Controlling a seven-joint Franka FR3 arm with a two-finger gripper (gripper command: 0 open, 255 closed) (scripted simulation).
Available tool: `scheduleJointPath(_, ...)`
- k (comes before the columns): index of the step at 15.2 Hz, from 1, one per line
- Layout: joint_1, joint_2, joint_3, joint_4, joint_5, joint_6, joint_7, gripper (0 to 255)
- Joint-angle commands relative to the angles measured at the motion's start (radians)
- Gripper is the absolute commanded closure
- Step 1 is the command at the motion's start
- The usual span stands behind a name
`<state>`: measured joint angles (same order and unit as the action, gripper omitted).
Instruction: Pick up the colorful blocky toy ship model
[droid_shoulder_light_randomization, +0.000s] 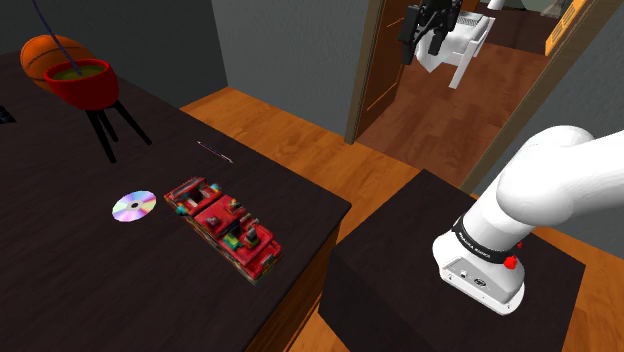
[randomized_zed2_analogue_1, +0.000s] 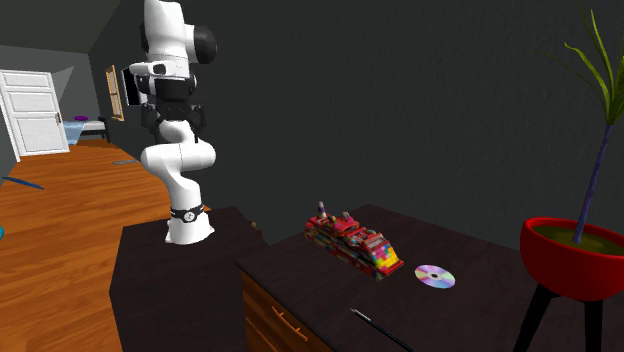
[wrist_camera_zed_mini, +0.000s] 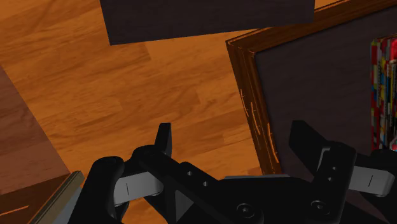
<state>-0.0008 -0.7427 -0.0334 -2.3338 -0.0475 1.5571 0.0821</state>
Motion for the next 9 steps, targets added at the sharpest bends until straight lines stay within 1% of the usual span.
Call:
scheduleJointPath(1, 0.0, 0.0, 0.0, 0.0, 0.0, 0.0, 0.0, 0)
scheduleJointPath(9, 0.062, 0.11, 0.143, -0.033, 0.122, 0.057, 0.173, 0)
